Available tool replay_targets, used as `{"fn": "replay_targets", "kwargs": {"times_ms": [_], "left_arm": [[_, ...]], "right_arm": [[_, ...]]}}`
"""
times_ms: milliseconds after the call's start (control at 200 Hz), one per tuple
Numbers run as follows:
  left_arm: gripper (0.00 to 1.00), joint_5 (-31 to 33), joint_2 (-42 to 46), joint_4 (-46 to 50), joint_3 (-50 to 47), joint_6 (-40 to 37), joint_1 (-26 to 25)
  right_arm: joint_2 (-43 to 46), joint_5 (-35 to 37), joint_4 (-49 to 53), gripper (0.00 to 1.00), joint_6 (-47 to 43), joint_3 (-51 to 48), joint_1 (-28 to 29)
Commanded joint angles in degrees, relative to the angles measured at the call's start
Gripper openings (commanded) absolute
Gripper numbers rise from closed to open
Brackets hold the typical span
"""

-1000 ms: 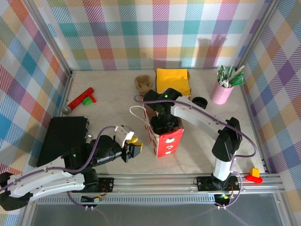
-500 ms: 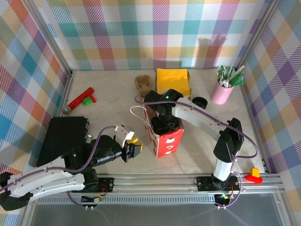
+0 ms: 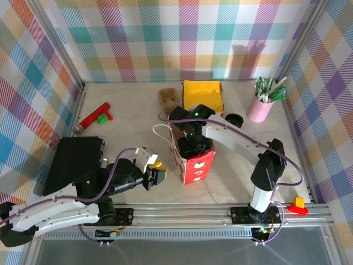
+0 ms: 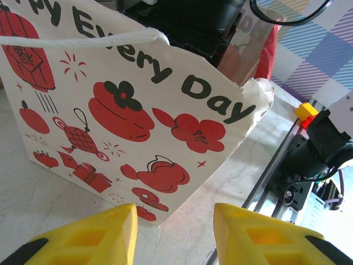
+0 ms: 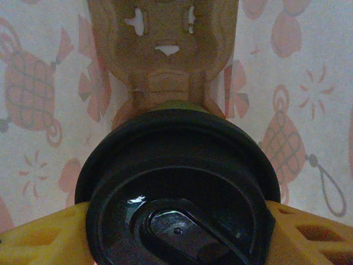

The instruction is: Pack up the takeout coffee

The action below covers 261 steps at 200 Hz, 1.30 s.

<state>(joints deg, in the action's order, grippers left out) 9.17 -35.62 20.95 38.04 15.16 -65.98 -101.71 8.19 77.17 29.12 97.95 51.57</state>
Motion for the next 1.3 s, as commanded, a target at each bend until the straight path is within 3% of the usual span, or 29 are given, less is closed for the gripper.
{"fn": "replay_targets", "kwargs": {"times_ms": [0,1300], "left_arm": [[0.41,1.1,0.28,-0.45,-0.42,-0.13,0.64],[0.41,0.91,1.01,-0.56,-1.04,0.39,0.76]], "right_arm": [[2.53,0.84,3.2,0.57,0.59,2.43,1.05],[3.38,0.78,-4.57,0.56,-2.34,-7.24,2.57]]}}
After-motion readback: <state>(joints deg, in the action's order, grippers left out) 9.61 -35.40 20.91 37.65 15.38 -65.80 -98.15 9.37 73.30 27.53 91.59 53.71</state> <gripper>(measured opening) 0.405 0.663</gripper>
